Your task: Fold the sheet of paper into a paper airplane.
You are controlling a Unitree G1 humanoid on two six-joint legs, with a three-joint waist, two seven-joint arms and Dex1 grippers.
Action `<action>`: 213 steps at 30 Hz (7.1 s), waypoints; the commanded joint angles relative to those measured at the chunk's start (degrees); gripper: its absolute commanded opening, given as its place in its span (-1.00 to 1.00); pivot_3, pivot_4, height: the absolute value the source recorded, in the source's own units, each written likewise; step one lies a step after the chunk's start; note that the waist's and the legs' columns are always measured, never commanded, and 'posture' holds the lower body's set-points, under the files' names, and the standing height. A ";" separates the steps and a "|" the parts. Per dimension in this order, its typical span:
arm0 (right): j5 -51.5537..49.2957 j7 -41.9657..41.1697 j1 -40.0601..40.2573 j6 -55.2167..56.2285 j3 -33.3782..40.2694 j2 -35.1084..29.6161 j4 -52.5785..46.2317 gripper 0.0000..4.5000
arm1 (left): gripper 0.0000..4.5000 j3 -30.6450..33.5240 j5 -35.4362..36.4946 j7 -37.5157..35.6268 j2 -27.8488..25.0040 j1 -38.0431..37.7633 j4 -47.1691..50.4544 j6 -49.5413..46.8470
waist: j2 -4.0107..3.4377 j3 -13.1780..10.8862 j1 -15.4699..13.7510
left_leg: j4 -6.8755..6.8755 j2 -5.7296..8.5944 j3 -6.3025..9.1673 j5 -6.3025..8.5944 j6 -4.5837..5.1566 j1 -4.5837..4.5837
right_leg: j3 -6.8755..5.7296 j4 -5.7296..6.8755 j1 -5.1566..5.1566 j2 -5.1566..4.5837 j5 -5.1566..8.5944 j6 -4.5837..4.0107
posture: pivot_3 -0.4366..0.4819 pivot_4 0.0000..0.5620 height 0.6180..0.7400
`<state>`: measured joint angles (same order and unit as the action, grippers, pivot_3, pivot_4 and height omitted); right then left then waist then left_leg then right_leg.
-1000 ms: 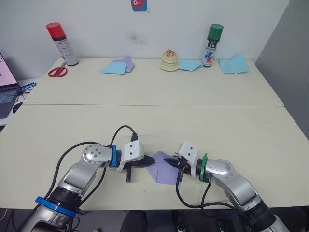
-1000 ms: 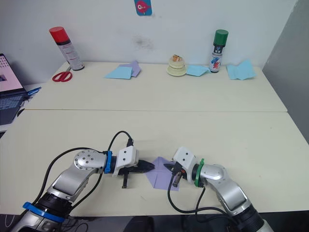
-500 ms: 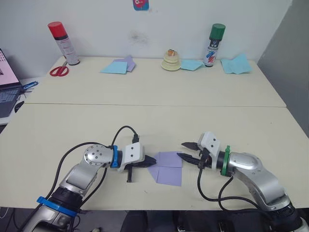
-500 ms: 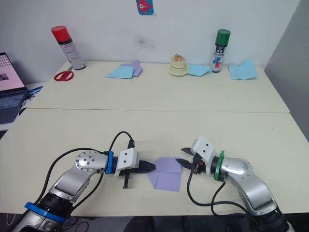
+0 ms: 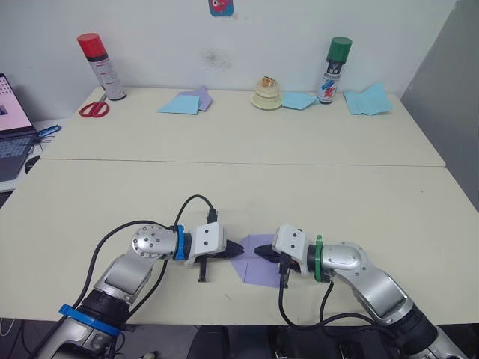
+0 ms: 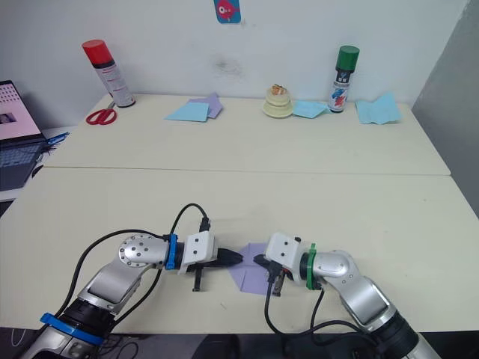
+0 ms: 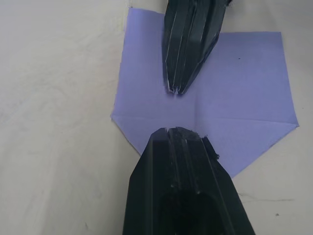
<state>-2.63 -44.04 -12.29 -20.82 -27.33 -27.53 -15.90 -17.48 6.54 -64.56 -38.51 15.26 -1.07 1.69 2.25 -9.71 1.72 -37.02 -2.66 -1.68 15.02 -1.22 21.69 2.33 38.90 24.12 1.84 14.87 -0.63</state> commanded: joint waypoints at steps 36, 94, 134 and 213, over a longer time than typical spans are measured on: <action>0.70 -3.04 1.03 -2.04 0.99 -3.64 -1.93 -0.99 | -1.00 -1.93 -2.52 0.52 1.19 -1.73 -3.29 -0.58 | -0.26 0.69 -0.08 | 0.18 0.01 -0.05 0.01 -0.01 -0.76 | 0.05 -0.12 -0.65 -0.07 0.33 -0.51 | -0.05 -0.47 0.75; -24.48 -1.97 -7.17 -30.39 12.58 5.59 2.58 -0.57 | -1.00 3.69 0.92 2.45 -0.65 -10.02 2.12 -1.83 | -0.52 0.37 0.10 | 0.95 -0.04 -0.08 0.02 -0.01 -0.62 | 0.01 -0.84 -0.54 -0.05 0.10 -0.12 | -0.05 -0.47 0.75; 20.00 7.17 -4.81 68.77 1.93 -3.82 21.45 -0.41 | -1.00 22.47 20.46 7.68 -7.58 -11.89 24.54 -31.35 | -0.04 -0.30 0.07 | 0.02 -0.06 -0.09 0.01 -0.03 0.04 | 0.07 0.13 0.14 -0.02 0.14 -0.24 | -0.05 -0.47 0.75; -31.42 8.25 -4.70 -52.60 29.44 9.66 -1.00 0.37 | -1.00 3.11 5.23 8.29 3.47 -9.95 7.90 -13.28 | 0.00 0.01 0.17 | -0.06 -0.02 0.02 0.00 -0.01 -0.04 | 0.01 0.19 -0.06 0.01 0.03 -0.16 | -0.05 -0.47 0.75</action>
<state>-32.41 -35.95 -16.64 -72.56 2.34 -18.44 -17.96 -13.08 12.98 -55.71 -34.98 6.36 7.75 -11.19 2.24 -9.70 1.90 -37.07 -2.69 -1.67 15.03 -1.23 21.64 2.34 39.08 24.06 1.86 14.90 -0.79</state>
